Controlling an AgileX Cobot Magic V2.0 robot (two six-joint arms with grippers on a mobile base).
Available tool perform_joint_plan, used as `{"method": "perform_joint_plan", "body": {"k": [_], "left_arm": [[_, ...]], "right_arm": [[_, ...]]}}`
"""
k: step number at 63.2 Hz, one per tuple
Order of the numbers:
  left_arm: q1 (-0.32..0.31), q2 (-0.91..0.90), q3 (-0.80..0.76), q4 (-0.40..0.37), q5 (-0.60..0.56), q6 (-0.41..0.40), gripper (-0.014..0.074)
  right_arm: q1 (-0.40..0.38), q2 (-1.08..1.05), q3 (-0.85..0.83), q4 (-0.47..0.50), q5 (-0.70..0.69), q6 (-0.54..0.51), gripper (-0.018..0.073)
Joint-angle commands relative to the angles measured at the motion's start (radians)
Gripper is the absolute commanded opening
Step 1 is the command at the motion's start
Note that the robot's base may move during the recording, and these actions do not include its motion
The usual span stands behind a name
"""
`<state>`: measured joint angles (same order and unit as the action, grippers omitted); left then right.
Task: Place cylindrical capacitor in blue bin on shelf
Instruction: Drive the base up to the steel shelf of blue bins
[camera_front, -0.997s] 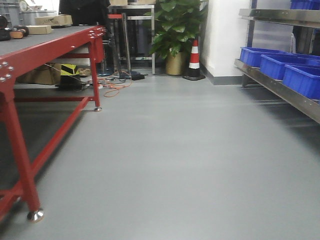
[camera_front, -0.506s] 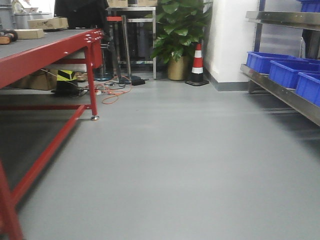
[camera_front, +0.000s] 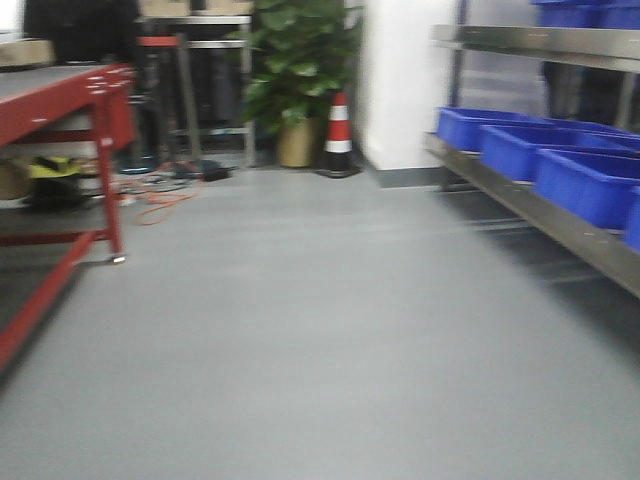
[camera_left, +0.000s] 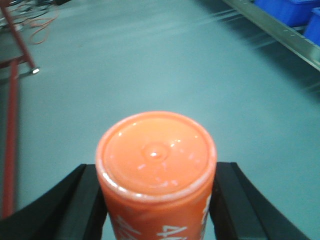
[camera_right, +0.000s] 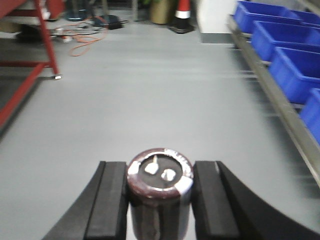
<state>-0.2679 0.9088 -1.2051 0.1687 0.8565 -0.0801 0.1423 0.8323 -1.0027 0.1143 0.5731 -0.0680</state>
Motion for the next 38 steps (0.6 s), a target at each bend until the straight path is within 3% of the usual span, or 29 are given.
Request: {"method": "perform_joint_plan", "body": {"k": [1,38], "left_arm": [[-0.005,-0.004,-0.007,-0.001,-0.018,-0.007,-0.0111],[-0.005,-0.004,-0.007,-0.001,-0.018,-0.007,-0.0111]], "right_arm": [[-0.002,-0.006,-0.008,-0.003,-0.036,-0.005,-0.0154],[-0.002,-0.006,-0.008,-0.003,-0.036,-0.005,-0.0154]]}}
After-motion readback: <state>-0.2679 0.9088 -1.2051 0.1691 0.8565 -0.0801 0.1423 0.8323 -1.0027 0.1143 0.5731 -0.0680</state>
